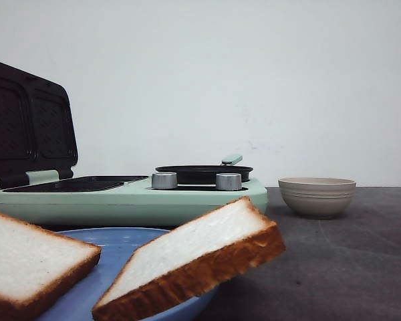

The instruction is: Make breakfast with bread and shrimp

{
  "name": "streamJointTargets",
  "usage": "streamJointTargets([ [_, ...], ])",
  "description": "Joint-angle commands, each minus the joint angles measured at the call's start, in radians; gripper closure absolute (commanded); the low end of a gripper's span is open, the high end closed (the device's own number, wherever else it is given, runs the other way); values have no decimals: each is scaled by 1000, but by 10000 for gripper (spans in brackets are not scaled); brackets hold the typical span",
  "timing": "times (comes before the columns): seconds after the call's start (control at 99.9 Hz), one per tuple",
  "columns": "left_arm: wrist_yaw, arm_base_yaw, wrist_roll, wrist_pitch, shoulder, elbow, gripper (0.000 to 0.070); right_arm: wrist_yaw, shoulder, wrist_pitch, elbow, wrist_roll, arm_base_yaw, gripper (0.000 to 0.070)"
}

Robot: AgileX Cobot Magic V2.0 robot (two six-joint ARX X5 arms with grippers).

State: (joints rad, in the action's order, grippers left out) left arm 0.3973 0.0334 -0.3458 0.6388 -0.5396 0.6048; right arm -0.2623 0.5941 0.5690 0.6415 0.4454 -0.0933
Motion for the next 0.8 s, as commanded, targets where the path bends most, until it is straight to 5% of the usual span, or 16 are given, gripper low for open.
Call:
streamJointTargets([
  [0.0, 24, 0, 20, 8, -11, 22, 697, -4, 1, -7, 22, -14, -2, 700],
  [0.37, 75, -1, 21, 203, -23, 23, 691, -127, 6, 16, 22, -21, -2, 700],
  [0.44, 80, -1, 26, 254, -35, 23, 610, -134, 6, 15, 22, -27, -2, 700],
  [0.59, 111, -1, 39, 307, -71, 23, 294, -134, 6, 16, 22, -38, -2, 700],
  [0.791, 138, -1, 0, 311, -72, 23, 267, -134, 6, 16, 22, -38, -2, 700],
])
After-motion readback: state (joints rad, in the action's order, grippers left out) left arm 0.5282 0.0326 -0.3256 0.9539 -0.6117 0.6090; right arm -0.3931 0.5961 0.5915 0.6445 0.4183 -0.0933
